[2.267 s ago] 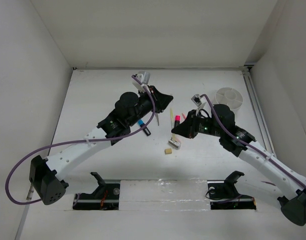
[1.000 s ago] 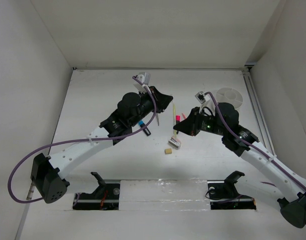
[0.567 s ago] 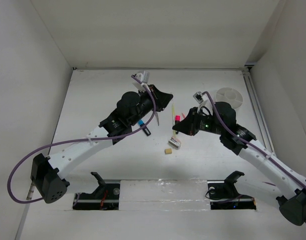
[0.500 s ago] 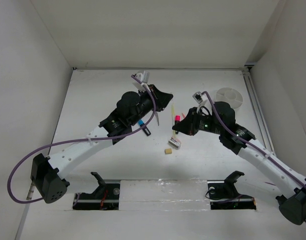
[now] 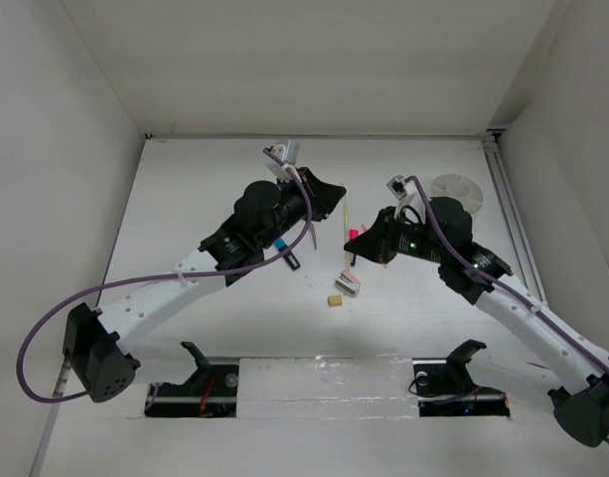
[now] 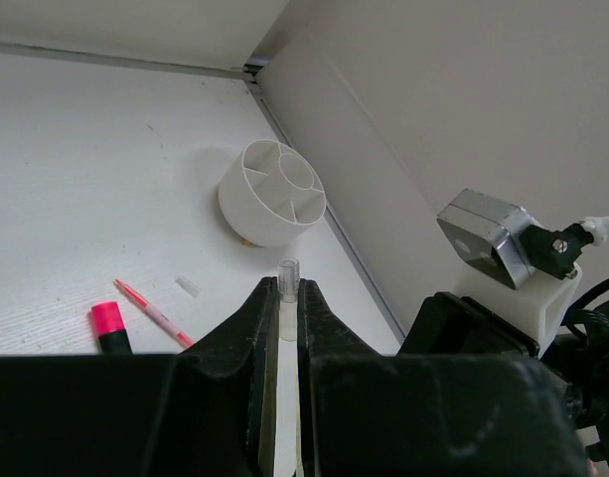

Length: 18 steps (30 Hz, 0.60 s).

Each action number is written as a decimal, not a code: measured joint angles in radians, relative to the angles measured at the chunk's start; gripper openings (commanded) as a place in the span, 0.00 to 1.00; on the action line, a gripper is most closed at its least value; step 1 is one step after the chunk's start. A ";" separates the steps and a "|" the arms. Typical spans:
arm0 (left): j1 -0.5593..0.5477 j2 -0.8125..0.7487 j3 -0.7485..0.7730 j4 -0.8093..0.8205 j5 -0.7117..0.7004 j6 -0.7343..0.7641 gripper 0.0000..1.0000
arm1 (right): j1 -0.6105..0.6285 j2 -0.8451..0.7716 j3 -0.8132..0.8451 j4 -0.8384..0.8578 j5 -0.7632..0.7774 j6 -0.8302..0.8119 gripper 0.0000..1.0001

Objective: Sort the stationery into containers
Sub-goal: Close the pen cap on the pen.

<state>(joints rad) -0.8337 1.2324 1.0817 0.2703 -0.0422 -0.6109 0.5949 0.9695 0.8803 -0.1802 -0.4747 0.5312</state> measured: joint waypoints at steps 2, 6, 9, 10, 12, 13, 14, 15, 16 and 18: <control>0.000 0.004 0.000 0.000 0.003 0.000 0.00 | -0.006 0.002 0.004 -0.001 0.000 -0.003 0.00; 0.000 0.007 0.000 0.000 0.009 0.000 0.00 | -0.014 0.006 0.010 -0.002 0.000 -0.006 0.00; 0.000 0.008 0.000 0.000 0.013 0.000 0.00 | -0.014 0.018 0.015 -0.003 0.000 -0.008 0.00; 0.000 0.008 0.000 0.000 0.015 0.000 0.00 | -0.014 0.021 0.016 -0.003 0.000 -0.008 0.00; 0.001 0.009 0.000 0.000 0.018 0.000 0.00 | -0.014 0.027 0.017 -0.003 -0.001 -0.010 0.00; 0.001 0.009 0.000 0.000 0.018 0.000 0.00 | -0.014 0.030 0.020 -0.005 -0.003 -0.011 0.00; 0.002 0.009 0.000 0.000 0.016 0.000 0.00 | -0.014 0.032 0.023 -0.006 -0.005 -0.012 0.00; 0.003 0.009 0.000 0.000 0.013 0.000 0.00 | -0.014 0.033 0.024 -0.006 -0.007 -0.013 0.00; 0.003 0.009 0.000 0.000 0.008 -0.001 0.00 | -0.014 0.033 0.025 -0.006 -0.008 -0.014 0.00; 0.003 0.009 0.000 0.000 -0.009 -0.007 0.00 | -0.014 0.033 0.025 -0.006 -0.008 -0.015 0.00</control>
<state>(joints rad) -0.8307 1.2411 1.0817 0.2699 -0.0513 -0.6178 0.5804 1.0023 0.9054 -0.1864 -0.4831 0.5159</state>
